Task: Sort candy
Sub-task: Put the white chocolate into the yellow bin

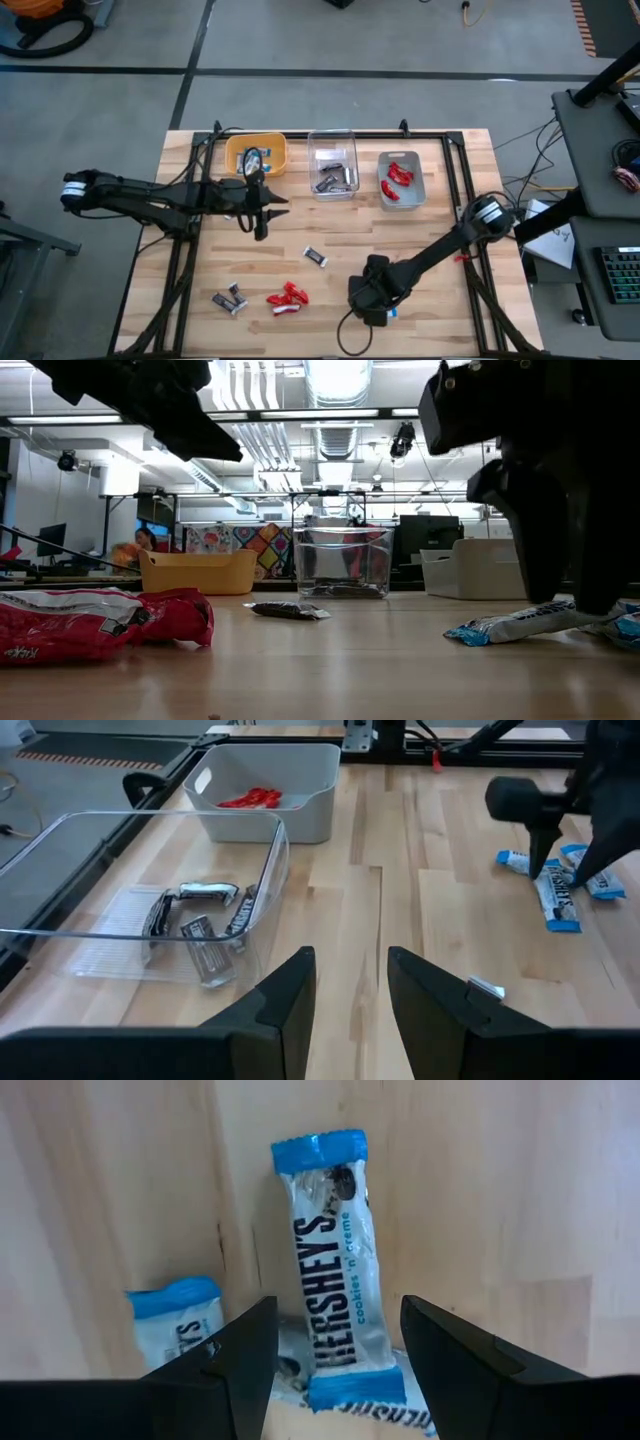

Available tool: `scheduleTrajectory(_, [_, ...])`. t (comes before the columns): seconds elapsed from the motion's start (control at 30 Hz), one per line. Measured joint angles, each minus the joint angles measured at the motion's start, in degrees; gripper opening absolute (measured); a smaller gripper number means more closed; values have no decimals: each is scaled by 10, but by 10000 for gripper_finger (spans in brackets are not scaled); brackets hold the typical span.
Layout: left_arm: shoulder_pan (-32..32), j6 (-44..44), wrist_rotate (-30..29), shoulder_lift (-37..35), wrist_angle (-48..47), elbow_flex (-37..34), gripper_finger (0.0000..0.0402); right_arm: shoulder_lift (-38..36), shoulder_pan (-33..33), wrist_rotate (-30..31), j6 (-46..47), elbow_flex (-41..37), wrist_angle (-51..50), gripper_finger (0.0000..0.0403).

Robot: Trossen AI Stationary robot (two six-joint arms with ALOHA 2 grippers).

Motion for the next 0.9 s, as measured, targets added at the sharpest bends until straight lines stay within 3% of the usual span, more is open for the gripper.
scheduleTrajectory(0.33, [0, 0, 0, 0, 1, 0, 111, 20, 0, 7, -1, 0, 2, 197])
scheduleTrajectory(0.73, [0, 0, 4, 0, 6, 0, 111, 25, -5, 5, -10, 1, 14, 83])
scheduleTrajectory(0.9, [0, 0, 15, 0, 8, 0, 111, 24, -14, 12, -27, 10, 16, 66])
